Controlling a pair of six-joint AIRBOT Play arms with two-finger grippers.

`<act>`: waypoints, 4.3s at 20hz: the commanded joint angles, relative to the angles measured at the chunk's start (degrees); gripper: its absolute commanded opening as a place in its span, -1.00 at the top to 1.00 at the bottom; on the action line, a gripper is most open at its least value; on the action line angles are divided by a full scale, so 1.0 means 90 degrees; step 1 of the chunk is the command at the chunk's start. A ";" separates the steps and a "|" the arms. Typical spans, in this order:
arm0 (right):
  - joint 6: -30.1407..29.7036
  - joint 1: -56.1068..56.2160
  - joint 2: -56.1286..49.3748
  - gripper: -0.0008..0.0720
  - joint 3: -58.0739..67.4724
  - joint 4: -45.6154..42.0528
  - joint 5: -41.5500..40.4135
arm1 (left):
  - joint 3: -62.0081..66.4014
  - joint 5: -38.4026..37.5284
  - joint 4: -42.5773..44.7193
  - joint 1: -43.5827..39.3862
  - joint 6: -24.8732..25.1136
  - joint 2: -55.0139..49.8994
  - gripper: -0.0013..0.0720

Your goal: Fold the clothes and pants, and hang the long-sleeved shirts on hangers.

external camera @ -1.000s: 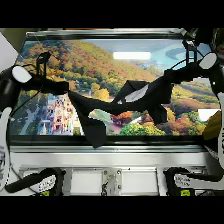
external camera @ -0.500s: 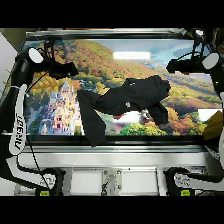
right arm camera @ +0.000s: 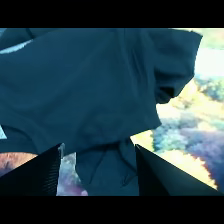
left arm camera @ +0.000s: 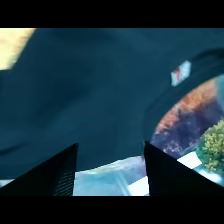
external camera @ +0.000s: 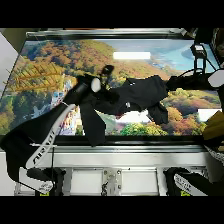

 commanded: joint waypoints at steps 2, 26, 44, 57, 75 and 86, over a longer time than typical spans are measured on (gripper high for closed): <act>-0.0017 0.0010 0.0321 -0.36 -0.0359 0.0051 0.0083 | -0.0299 0.0566 0.1955 -0.1399 -0.1090 -0.0454 -0.19; 0.0279 0.1438 -0.0345 -0.35 -0.0794 -0.0039 0.0221 | -0.0299 0.0104 0.2042 -0.0933 -0.2293 0.0155 0.94; 0.4240 0.2603 -0.2001 -0.30 -0.0794 -0.2654 -0.0760 | -0.0301 -0.0656 0.1647 -0.1197 -0.2120 0.0556 0.94; 0.2764 0.2713 -0.0811 0.94 -0.0974 -0.2744 0.1627 | -0.1353 -0.1013 0.1523 -0.1202 -0.1705 0.1360 0.94; 0.3106 0.3361 -0.0165 0.94 -0.1486 -0.2035 0.1452 | -0.2137 0.0260 0.0561 -0.1455 -0.2013 0.0848 -0.47; 0.3106 0.3359 -0.0117 0.94 -0.1486 -0.2033 0.1479 | -0.2137 0.0440 0.1268 -0.1163 -0.2606 0.0690 0.63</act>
